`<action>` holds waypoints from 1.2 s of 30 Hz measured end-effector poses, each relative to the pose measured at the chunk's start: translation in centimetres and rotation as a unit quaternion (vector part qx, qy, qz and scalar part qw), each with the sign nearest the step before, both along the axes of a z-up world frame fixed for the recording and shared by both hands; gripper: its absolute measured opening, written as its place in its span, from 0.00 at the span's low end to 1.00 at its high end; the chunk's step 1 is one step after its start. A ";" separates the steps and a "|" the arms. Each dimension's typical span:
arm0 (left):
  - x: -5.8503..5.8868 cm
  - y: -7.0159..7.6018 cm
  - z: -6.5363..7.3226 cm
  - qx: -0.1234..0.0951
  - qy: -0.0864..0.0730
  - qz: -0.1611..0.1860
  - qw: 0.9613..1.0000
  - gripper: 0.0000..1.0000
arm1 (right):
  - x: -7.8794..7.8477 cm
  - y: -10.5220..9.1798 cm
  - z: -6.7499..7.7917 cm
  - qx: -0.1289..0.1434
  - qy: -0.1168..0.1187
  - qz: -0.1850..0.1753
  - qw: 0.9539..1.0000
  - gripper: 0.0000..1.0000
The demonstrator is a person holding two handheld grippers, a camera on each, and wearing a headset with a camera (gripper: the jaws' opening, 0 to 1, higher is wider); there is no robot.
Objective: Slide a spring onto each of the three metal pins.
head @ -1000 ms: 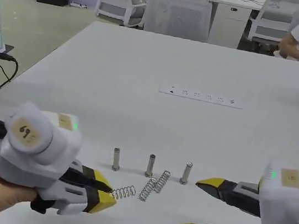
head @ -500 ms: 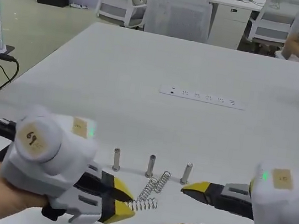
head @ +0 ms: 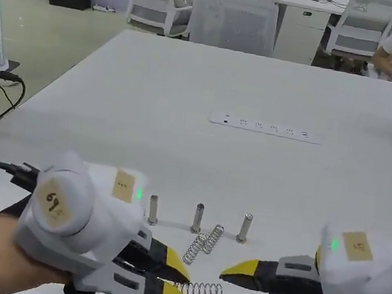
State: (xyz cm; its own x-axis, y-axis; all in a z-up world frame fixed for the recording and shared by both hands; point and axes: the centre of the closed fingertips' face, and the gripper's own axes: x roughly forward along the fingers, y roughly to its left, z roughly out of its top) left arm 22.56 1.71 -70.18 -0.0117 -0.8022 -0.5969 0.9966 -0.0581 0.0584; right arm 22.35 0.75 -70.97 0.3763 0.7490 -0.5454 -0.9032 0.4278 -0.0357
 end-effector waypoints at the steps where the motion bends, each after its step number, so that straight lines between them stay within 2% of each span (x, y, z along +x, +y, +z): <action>1: -0.1 -0.1 0.0 0.000 -0.002 -0.002 1.000 0.02 | -0.1 0.0 -0.1 0.000 0.002 0.002 1.000 0.22; 7: -0.4 -0.3 0.4 -0.007 -0.003 -0.012 1.000 0.02 | -0.3 0.2 -0.2 -0.001 0.008 0.007 1.000 0.18; 17: -0.5 -0.2 0.3 -0.005 -0.005 -0.014 1.000 0.03 | -0.4 0.1 -0.1 -0.002 0.007 0.007 1.000 0.10; 26: -0.2 -0.1 0.0 0.002 -0.006 -0.009 1.000 0.02 | -0.2 0.4 1.3 0.007 -0.001 0.009 1.000 0.09; 36: 0.1 -0.1 -0.1 0.005 -0.011 -0.006 1.000 0.02 | -0.3 1.3 2.3 -0.006 -0.008 0.028 1.000 0.09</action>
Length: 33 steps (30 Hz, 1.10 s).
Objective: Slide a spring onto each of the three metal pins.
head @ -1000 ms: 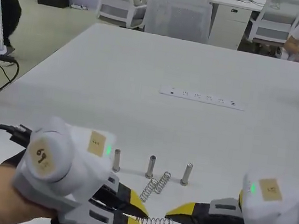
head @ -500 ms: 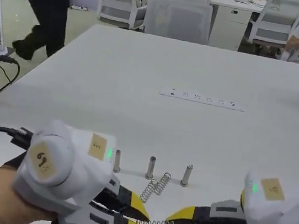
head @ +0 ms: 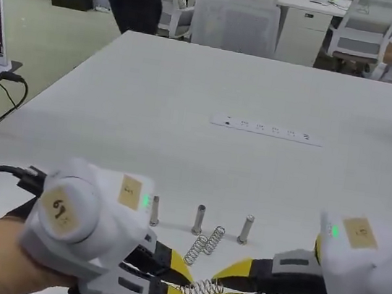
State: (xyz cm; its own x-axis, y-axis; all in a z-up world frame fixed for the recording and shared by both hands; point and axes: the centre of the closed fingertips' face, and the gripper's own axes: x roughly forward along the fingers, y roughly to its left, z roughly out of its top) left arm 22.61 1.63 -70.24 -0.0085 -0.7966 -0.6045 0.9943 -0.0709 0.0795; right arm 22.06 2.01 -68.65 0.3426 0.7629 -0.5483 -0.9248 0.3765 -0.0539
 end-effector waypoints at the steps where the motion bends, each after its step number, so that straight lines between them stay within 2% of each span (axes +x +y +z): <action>1: 0.0 0.0 0.0 0.000 -0.001 0.000 1.000 0.02 | 0.0 0.1 0.1 -0.001 -0.001 0.003 1.000 0.09; 10: 0.0 -0.3 -0.1 -0.001 0.000 0.003 1.000 0.02 | 0.0 0.6 0.3 -0.022 -0.007 0.022 0.999 0.09; 21: 0.0 -0.4 -0.3 0.000 -0.001 0.002 1.000 0.02 | 0.1 0.5 0.1 -0.052 0.016 0.050 0.997 0.10; 24: -0.1 -0.4 -0.1 -0.006 0.000 0.002 1.000 0.02 | -0.1 0.5 -0.1 -0.065 0.025 0.066 0.995 0.11; 28: 0.0 -0.5 0.0 -0.010 0.000 0.004 1.000 0.02 | 0.1 0.6 -0.2 -0.081 0.025 0.079 0.993 0.11; 33: 0.0 -0.5 0.1 -0.012 -0.001 0.005 1.000 0.02 | 0.1 0.9 0.0 -0.084 0.027 0.089 0.992 0.11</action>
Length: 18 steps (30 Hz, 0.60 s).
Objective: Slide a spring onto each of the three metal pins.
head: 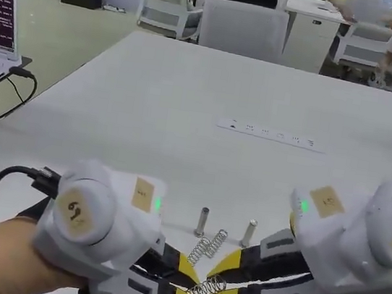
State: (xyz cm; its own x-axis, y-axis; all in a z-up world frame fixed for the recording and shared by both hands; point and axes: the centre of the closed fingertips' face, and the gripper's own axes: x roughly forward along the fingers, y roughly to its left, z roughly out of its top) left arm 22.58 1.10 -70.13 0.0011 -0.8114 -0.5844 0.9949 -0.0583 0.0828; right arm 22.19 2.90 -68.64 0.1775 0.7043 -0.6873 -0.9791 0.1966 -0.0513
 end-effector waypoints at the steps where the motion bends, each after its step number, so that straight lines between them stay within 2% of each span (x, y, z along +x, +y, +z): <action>1: 0.0 0.0 0.0 0.000 0.000 0.000 1.000 0.02 | 0.0 0.1 0.1 0.000 0.001 0.003 1.000 0.11; 18: 0.3 -0.3 0.3 -0.015 -0.001 0.013 1.000 0.02 | 0.2 -0.2 0.0 -0.048 0.005 0.038 0.998 0.09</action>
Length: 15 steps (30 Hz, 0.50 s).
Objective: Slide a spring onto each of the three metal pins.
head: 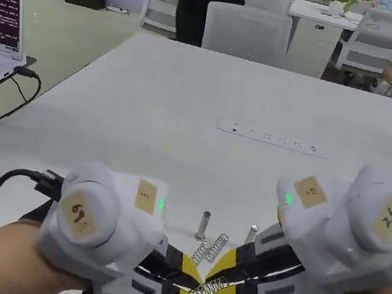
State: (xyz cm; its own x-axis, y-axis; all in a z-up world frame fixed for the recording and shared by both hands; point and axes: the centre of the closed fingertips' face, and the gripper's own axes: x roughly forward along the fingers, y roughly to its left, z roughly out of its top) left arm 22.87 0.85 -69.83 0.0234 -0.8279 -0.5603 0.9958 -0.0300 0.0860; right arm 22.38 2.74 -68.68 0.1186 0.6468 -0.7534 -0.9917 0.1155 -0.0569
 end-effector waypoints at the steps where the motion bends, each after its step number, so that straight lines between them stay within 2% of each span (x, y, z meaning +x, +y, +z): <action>1: 0.0 0.0 0.0 -0.002 0.000 0.001 1.000 0.02 | 0.0 0.0 0.1 -0.002 -0.001 0.002 1.000 0.09; 7: 0.5 -0.2 0.5 -0.018 -0.002 0.015 1.000 0.02 | 0.4 -0.2 0.5 -0.025 -0.001 0.014 1.000 0.09; 9: 0.5 -0.3 0.6 -0.023 0.002 0.021 1.000 0.03 | 0.4 -0.3 0.6 -0.036 0.002 0.021 0.999 0.09; 15: 0.8 -0.4 0.5 -0.023 0.001 0.031 0.999 0.03 | 0.5 -0.2 0.6 -0.068 0.001 0.043 0.997 0.08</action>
